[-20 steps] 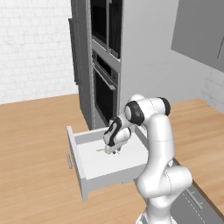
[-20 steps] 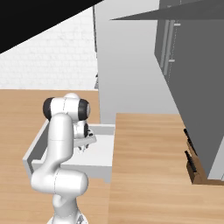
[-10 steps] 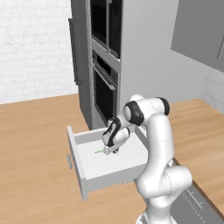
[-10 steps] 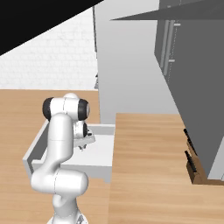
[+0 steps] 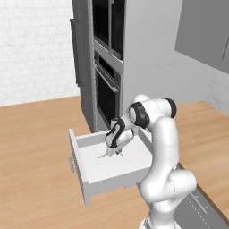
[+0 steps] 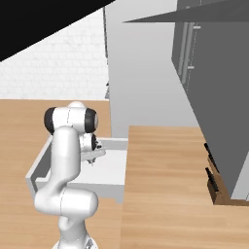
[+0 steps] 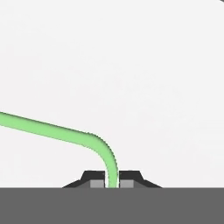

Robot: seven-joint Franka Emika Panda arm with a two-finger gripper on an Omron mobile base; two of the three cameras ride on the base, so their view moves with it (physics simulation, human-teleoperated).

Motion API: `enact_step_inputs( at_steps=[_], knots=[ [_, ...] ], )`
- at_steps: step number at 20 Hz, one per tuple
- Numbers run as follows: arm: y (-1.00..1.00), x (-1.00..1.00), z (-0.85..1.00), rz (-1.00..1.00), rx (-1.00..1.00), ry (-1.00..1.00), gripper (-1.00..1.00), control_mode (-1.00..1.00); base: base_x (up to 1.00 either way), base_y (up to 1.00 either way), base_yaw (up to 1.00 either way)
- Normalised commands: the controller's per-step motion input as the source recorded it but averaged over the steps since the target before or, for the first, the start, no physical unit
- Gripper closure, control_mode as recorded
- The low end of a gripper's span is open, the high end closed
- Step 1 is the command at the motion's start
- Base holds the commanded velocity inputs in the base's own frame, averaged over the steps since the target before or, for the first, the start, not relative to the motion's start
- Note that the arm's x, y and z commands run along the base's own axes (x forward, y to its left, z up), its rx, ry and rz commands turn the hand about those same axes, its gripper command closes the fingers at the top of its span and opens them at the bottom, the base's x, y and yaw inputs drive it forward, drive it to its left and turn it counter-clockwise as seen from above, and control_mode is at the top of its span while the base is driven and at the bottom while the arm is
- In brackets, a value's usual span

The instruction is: Take a straw from the drawer in front and place it inside the glass cup on the dining counter.

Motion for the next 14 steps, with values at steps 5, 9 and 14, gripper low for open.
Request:
enact_step_inputs(
  at_steps=[5,9,14],
  knots=[
    [0.0,-0.22,0.87,0.01,0.0,-0.17,1.0,-1.0,0.0,0.0,0.0],
    [0.0,-0.11,1.0,0.0,0.03,-0.14,1.0,-1.0,0.0,0.0,0.0],
    [0.0,-0.01,1.0,0.0,0.08,-0.12,1.0,-1.0,0.0,0.0,0.0]
  ],
)
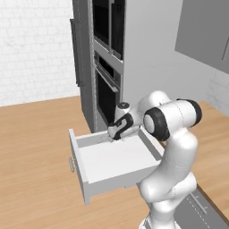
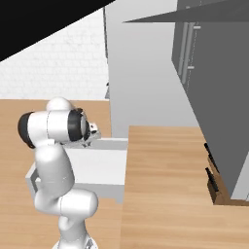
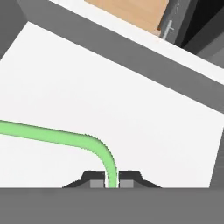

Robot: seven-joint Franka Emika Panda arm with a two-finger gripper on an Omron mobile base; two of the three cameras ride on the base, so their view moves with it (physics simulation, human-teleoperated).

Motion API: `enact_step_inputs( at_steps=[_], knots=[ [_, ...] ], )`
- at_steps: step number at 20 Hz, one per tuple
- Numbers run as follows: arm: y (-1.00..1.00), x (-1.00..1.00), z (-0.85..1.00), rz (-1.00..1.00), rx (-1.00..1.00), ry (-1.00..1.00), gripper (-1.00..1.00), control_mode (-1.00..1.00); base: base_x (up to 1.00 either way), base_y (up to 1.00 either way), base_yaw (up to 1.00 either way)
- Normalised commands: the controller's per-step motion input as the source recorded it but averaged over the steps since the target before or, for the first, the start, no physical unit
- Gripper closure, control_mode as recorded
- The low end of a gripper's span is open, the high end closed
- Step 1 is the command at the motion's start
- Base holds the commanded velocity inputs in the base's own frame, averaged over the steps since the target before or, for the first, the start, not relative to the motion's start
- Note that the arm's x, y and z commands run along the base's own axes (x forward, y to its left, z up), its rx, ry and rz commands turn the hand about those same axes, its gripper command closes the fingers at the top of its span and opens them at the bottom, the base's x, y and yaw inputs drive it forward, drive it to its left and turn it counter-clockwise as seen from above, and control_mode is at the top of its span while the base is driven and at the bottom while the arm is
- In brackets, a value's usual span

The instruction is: Take a straw from the drawer in front and place it inside the glass cup on the dining counter.

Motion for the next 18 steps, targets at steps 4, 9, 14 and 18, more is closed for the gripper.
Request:
enact_step_inputs(
  at_steps=[4,9,14,18],
  knots=[
    [0.0,-0.08,1.0,0.0,0.09,-0.1,1.0,-1.0,0.0,0.0,0.0],
    [0.01,-0.27,1.0,0.0,0.01,-0.12,1.0,-1.0,0.0,0.0,0.0],
    [0.05,-0.35,0.93,0.02,0.0,-0.05,1.0,-1.0,0.0,0.0,0.0],
    [0.13,-0.45,0.68,0.03,0.0,0.0,1.0,-1.0,0.0,0.0,0.0]
  ],
)
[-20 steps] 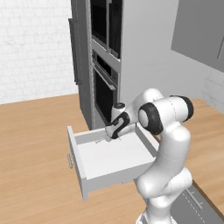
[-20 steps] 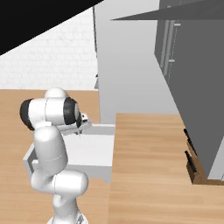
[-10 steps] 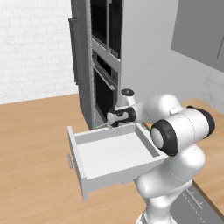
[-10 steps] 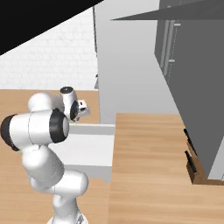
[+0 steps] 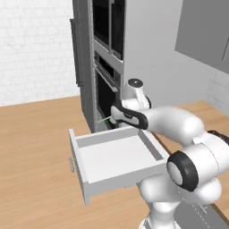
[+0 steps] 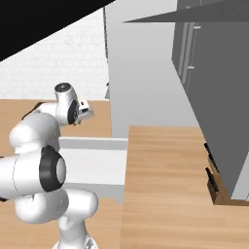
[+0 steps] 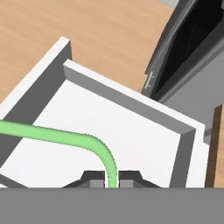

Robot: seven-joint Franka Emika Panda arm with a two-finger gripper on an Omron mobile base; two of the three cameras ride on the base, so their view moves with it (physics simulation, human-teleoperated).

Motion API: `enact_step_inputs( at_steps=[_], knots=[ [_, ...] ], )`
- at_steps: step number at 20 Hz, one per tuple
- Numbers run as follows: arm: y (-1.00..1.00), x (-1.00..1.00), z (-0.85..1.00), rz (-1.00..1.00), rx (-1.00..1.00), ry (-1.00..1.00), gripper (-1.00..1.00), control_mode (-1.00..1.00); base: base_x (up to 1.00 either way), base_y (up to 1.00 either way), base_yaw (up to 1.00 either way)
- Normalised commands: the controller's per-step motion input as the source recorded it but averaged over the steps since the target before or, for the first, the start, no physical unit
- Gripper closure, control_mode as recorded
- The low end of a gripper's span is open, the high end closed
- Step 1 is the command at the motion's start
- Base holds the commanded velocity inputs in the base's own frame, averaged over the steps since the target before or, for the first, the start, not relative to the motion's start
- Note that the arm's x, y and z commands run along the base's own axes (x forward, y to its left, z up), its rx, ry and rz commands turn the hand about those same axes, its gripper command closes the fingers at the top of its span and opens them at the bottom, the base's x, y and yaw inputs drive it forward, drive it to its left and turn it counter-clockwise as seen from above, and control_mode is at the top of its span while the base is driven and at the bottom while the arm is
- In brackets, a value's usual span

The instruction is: Take a straw from the drawer in front and place it inside the glass cup on the dining counter.

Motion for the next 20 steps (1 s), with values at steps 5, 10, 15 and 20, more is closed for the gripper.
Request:
enact_step_inputs(
  at_steps=[5,10,15,20],
  knots=[
    [0.08,-0.53,0.6,0.05,0.0,0.0,1.0,-1.0,0.0,0.0,0.0],
    [0.0,-0.66,0.5,0.12,0.0,-0.06,1.0,-1.0,0.0,0.0,0.0],
    [-0.06,-0.72,0.26,0.15,0.0,-0.11,1.0,-1.0,0.0,0.0,0.0],
    [-0.03,-0.23,-0.01,0.01,0.0,-0.01,1.0,-1.0,0.0,0.0,0.0]
  ],
)
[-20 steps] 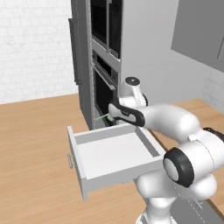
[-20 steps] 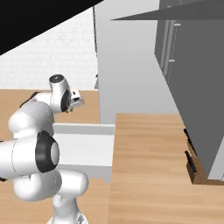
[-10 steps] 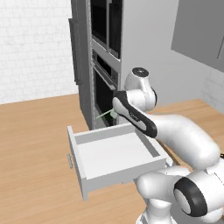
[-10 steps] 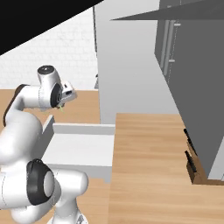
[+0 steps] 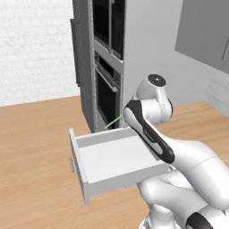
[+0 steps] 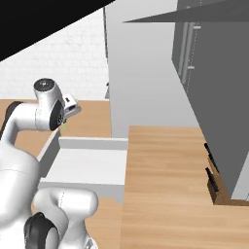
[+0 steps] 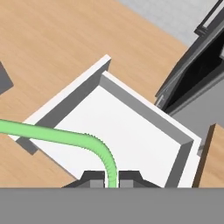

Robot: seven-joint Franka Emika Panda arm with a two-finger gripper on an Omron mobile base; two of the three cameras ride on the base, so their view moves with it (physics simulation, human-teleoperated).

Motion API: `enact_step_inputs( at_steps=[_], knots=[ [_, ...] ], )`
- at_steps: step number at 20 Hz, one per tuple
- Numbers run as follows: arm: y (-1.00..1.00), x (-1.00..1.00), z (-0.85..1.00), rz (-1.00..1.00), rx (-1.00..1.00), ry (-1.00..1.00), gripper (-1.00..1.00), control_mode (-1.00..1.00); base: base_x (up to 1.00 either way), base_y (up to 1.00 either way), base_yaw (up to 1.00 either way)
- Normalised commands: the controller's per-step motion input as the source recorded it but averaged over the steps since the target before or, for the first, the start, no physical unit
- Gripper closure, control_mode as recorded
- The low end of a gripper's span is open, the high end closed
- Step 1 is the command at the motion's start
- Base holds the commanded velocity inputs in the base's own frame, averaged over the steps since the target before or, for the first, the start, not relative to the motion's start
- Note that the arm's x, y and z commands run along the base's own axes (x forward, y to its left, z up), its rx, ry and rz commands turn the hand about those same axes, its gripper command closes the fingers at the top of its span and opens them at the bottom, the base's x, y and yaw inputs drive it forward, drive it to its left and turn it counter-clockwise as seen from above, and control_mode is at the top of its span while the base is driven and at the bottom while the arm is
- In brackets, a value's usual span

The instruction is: Take a straw from the drawer in front and place it inside the glass cup on the dining counter.

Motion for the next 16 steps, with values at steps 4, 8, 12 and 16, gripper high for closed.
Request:
enact_step_inputs(
  at_steps=[4,8,12,16],
  knots=[
    [0.0,0.0,-0.03,0.0,0.0,0.0,1.0,-1.0,0.0,0.0,0.0],
    [0.0,-0.04,0.01,0.0,0.0,-0.01,1.0,-1.0,0.0,0.0,0.0],
    [0.05,-0.08,0.03,0.0,0.0,-0.01,1.0,1.0,-0.14,0.26,0.01],
    [0.0,0.0,0.0,0.0,0.0,0.0,1.0,1.0,-0.21,0.96,0.05]
  ],
)
